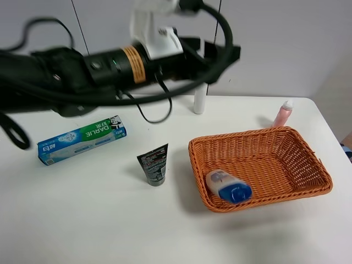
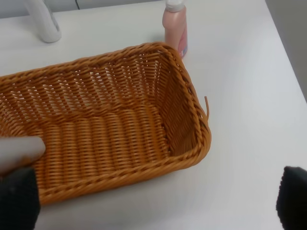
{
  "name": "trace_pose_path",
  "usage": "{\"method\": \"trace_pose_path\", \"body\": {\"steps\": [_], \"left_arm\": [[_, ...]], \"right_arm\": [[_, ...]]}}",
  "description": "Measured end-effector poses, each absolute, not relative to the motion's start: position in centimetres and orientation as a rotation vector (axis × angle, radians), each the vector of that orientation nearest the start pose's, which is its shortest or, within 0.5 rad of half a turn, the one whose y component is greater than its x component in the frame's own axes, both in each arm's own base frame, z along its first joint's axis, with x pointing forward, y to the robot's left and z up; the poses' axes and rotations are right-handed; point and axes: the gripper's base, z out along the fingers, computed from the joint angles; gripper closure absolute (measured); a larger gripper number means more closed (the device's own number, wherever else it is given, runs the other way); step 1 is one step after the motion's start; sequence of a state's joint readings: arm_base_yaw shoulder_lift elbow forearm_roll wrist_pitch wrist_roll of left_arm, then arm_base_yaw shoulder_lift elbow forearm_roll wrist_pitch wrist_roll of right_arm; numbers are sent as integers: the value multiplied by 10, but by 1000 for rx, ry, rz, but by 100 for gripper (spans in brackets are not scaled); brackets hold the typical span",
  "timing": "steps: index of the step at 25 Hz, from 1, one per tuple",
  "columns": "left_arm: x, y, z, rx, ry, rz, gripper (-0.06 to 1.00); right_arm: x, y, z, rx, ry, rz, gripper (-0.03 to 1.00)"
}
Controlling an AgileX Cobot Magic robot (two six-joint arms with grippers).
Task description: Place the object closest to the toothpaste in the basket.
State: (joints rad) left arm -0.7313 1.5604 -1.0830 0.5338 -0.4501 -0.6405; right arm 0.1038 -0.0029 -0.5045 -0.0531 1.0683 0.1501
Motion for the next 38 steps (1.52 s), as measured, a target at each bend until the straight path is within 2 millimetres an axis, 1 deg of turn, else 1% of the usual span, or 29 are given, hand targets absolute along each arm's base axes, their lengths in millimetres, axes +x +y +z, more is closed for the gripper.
{"method": "trace_pose_path", "body": {"steps": [3,5,7,9,11,12,15,17,19,21,22,25,27,30,34,38], "left_arm": [[257,-219,382,609,1478,-630,11],[249,-191,411,574,1474,-499,11],[234,-158,435,508,1489,-399,11],[217,-129,451,440,1515,-320,11],[194,-99,464,362,1549,-246,11],[184,-87,468,327,1564,-212,11],[143,-47,477,222,1619,-100,11],[119,-28,473,172,1657,-49,11],[97,-11,460,134,1703,-11,11],[77,2,441,104,1745,10,11],[69,7,429,94,1774,22,11],[52,18,393,74,1850,34,11],[44,22,369,57,1897,43,11],[36,25,343,-25,1934,41,11],[28,27,320,-186,1977,68,11],[18,23,304,-297,2035,84,11]], "right_arm": [[-6,-5,278,50,2044,95,-3],[-6,-5,278,50,2044,95,-3],[-6,-5,278,50,2044,95,-3],[-6,-5,278,50,2044,95,-3],[-6,-5,278,50,2044,95,-3],[-6,-5,278,50,2044,95,-3],[-6,-5,278,50,2044,95,-3],[-6,-5,278,50,2044,95,-3],[-6,-5,278,50,2044,95,-3],[-6,-5,278,50,2044,95,-3],[-6,-5,278,50,2044,95,-3],[-6,-5,278,50,2044,95,-3],[-6,-5,278,50,2044,95,-3],[-6,-5,278,50,2044,95,-3],[-6,-5,278,50,2044,95,-3],[-6,-5,278,50,2044,95,-3]]}}
